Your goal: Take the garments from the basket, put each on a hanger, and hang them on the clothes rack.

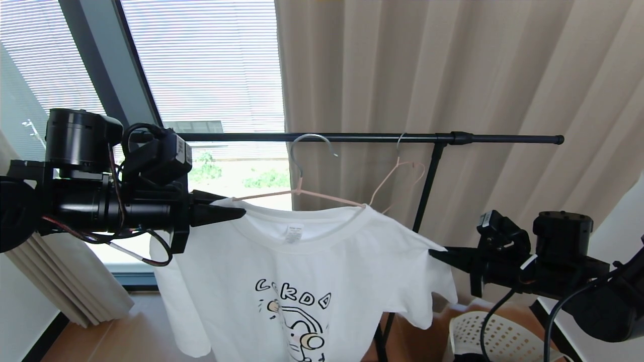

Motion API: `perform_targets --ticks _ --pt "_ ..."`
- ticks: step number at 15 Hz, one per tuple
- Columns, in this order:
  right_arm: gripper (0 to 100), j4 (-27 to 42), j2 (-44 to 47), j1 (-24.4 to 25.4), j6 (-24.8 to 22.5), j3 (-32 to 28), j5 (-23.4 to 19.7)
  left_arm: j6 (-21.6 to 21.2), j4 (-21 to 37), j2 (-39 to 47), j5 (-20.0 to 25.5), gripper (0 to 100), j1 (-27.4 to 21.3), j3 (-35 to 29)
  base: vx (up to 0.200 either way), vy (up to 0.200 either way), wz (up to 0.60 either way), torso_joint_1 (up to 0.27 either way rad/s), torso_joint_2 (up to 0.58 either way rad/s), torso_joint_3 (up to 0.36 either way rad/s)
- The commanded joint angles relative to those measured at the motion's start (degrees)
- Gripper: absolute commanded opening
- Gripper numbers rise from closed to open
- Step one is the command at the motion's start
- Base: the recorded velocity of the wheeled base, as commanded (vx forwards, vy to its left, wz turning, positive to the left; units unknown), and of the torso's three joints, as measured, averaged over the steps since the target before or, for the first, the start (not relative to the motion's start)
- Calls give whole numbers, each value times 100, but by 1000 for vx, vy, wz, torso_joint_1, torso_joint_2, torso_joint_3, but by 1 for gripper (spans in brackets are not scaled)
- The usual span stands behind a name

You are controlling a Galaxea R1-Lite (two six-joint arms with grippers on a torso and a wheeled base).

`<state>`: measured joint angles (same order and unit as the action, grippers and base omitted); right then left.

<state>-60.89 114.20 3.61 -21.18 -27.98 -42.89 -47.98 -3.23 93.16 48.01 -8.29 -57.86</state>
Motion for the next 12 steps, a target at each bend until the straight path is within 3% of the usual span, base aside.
perform_targets --ticks 1,10,11,12 --pt "0 -2 6 -36 -1 -24 0 -1 -2 0 -2 0 20 20 0 0 0 0 0 0" --pt "0 -54 -38 -71 -176 91 -18 -1 -2 27 -2 0 91 29 0 0 0 0 0 0" --pt "100 -81 -38 -71 -194 91 -18 -1 -2 18 -2 0 99 29 0 0 0 0 0 0" --pt "100 -90 -56 -71 -247 126 -36 -1 -2 18 -2 0 152 73 0 0 0 0 0 0"
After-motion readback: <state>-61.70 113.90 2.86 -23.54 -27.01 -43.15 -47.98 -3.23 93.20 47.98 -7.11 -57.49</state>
